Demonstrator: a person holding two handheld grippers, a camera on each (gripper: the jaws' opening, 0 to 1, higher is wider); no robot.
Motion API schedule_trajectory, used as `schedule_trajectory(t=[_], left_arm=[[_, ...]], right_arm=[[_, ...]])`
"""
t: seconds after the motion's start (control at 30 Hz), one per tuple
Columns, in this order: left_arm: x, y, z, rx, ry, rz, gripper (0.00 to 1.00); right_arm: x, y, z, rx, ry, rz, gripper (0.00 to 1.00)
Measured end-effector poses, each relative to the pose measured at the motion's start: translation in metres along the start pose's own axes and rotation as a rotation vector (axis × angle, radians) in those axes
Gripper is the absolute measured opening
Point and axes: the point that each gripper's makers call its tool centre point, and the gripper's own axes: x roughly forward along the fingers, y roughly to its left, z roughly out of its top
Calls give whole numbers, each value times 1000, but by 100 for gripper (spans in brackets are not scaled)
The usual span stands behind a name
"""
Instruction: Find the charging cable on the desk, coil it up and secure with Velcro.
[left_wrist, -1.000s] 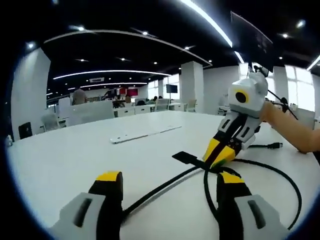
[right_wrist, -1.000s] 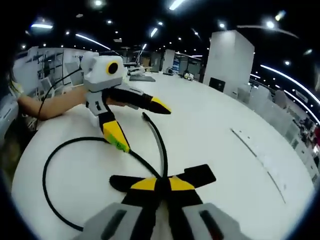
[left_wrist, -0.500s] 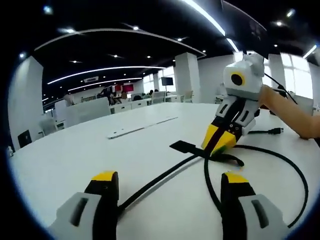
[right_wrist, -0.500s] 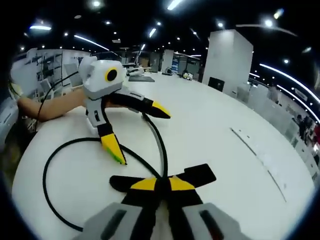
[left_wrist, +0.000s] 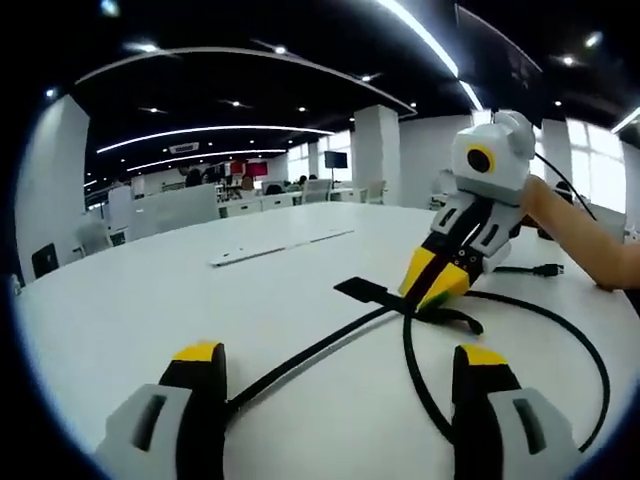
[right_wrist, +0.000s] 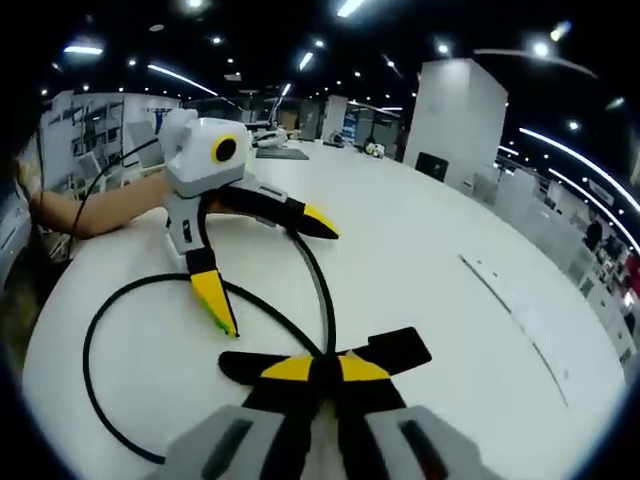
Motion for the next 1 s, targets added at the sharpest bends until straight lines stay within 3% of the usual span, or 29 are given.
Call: schedule_trajectory(t=[0.2,0.3,0.4,0.67,0.77,0.9,1.0], left_arm=[[-1,-3,-2,-10,10,2,87],[-4,-2,-1,-11,17,17,64],[-8,-11,0,0,28,-9,49],[-15,-22,-3,-42,91,9,31],[-17,-21,-4,-59,114,34,26],[-20,-18,-7,-70,164,102,10],[-16,-20,-6,-85,166,99,7]], right_arm=[[0,1,0,-10,9,-5,9],[-1,2,-1,-14,20,-13,10],[-3,-5,-2,0,34,-50,17],[-4,-6,-4,34,23,-44,18],[-4,-7,-4,35,26,-47,18],[-3,-8,-4,39,30,-54,19],[-3,-9,-4,38,40,-65,19]])
